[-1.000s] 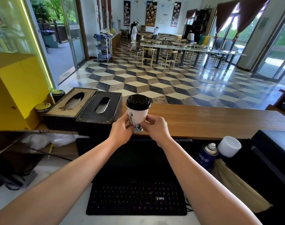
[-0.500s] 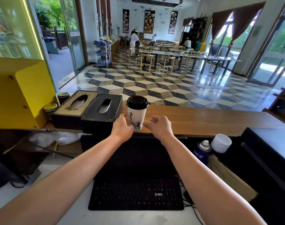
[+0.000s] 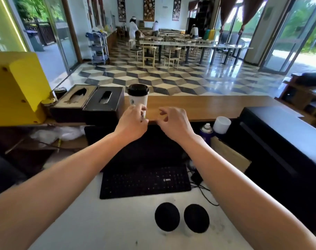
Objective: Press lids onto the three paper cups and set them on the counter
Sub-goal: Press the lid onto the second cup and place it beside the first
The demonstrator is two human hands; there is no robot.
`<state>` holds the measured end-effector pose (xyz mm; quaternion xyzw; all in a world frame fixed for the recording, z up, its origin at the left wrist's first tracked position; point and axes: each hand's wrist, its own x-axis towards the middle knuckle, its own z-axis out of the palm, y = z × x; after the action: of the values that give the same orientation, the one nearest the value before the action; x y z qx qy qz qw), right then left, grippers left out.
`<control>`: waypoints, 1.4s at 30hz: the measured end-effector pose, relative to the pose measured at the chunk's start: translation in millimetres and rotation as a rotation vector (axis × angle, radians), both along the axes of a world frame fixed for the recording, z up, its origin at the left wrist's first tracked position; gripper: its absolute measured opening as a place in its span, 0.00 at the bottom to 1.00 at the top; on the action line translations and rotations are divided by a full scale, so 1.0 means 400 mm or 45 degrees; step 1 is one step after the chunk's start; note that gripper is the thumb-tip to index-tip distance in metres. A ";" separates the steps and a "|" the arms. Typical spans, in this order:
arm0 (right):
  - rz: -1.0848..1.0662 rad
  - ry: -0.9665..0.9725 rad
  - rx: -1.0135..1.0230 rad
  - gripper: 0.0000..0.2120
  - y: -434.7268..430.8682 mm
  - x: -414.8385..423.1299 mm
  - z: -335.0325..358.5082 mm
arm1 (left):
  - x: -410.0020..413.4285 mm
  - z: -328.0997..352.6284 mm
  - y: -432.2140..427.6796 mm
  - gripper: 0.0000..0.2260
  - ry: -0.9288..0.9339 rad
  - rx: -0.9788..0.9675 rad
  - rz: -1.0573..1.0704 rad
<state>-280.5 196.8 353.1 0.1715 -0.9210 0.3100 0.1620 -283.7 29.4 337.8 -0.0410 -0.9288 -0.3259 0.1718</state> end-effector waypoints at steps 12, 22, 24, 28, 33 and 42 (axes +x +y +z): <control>0.098 -0.753 0.472 0.21 0.120 0.254 -0.446 | 0.291 -0.507 0.109 0.21 -0.731 -0.077 -0.181; 0.340 -0.823 0.881 0.39 0.105 0.322 -0.545 | 0.407 -0.671 0.100 0.26 -0.936 0.025 -0.044; 0.335 -0.811 0.885 0.38 0.099 0.324 -0.549 | 0.426 -0.687 0.094 0.26 -0.973 0.058 -0.032; 0.318 -0.813 0.847 0.36 0.093 0.319 -0.546 | 0.453 -0.710 0.070 0.26 -1.016 0.114 -0.045; 0.174 -1.012 0.370 0.35 0.065 0.318 -0.538 | 0.481 -0.696 0.023 0.38 -0.994 0.261 -0.151; 0.147 -1.276 -0.119 0.29 -0.015 0.377 -0.521 | 0.548 -0.655 -0.114 0.30 -0.953 0.506 -0.239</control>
<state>-129.8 190.8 144.9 0.0448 -0.8597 0.4037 -0.3097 -64.4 -16.4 75.9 0.0297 -0.8385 -0.5051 -0.2025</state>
